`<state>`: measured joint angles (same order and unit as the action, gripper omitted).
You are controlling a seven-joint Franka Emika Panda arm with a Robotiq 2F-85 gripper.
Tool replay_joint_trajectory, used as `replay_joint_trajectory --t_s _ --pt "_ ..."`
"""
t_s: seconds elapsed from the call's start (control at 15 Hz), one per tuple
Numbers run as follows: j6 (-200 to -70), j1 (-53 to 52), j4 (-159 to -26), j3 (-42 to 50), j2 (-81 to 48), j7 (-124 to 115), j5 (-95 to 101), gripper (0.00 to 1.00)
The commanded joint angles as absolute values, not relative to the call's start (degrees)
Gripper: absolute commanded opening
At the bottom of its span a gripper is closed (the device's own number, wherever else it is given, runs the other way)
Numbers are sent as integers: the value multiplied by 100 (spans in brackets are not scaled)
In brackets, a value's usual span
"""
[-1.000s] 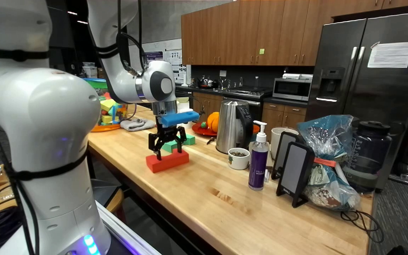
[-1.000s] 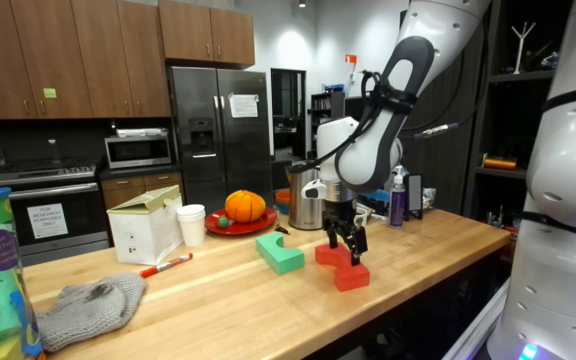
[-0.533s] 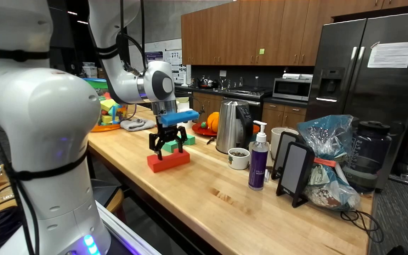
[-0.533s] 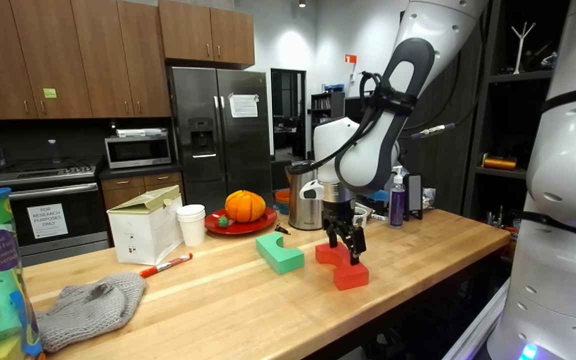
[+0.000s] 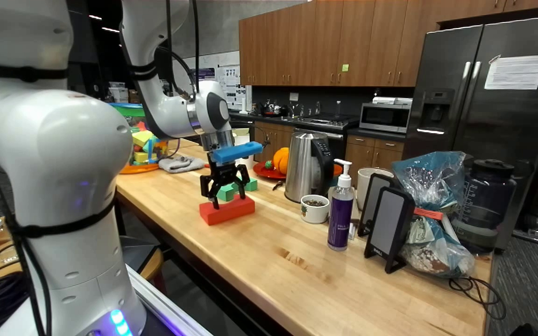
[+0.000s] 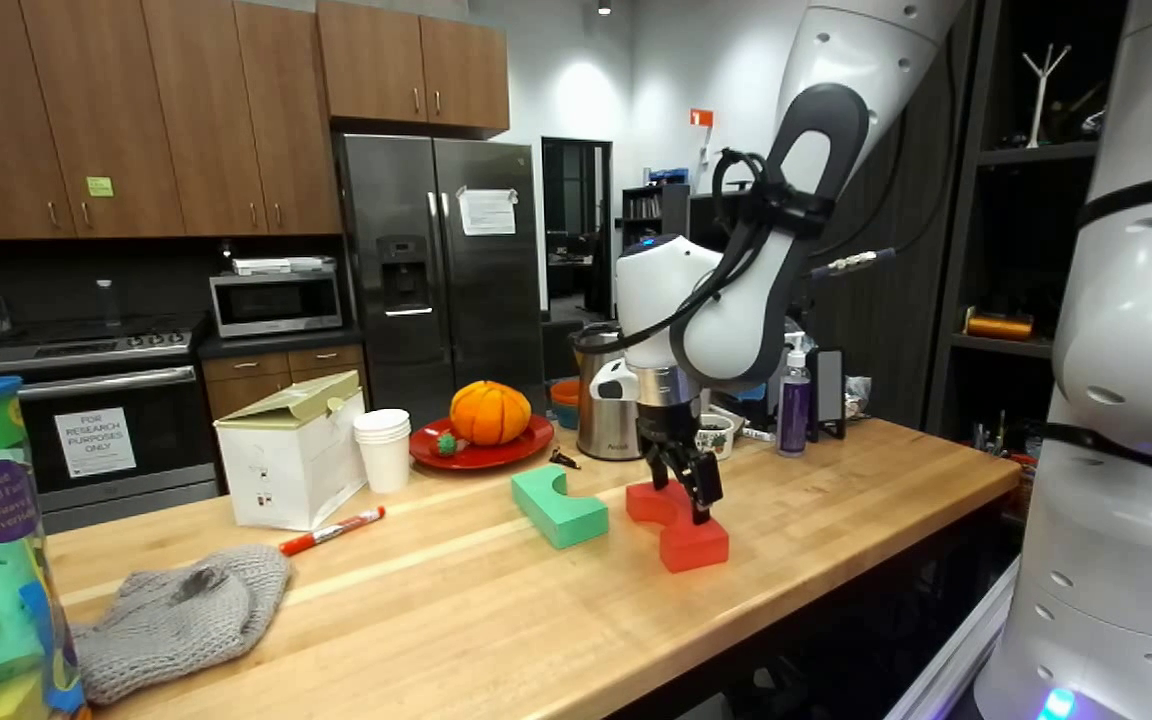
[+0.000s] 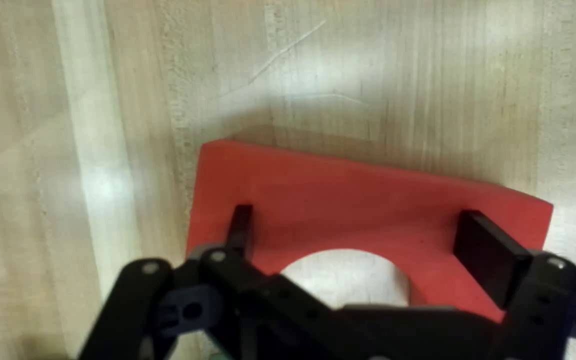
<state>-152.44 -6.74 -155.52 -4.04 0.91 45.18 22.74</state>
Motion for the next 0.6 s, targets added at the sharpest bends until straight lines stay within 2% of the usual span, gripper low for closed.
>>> replay_joint_trajectory --t_s 0.0,0.53 --pt "-15351 -529 -15182 -382 -420 3803 3109 100" --pt "-15128 -589 -14637 -394 -674 2958 4109 100"
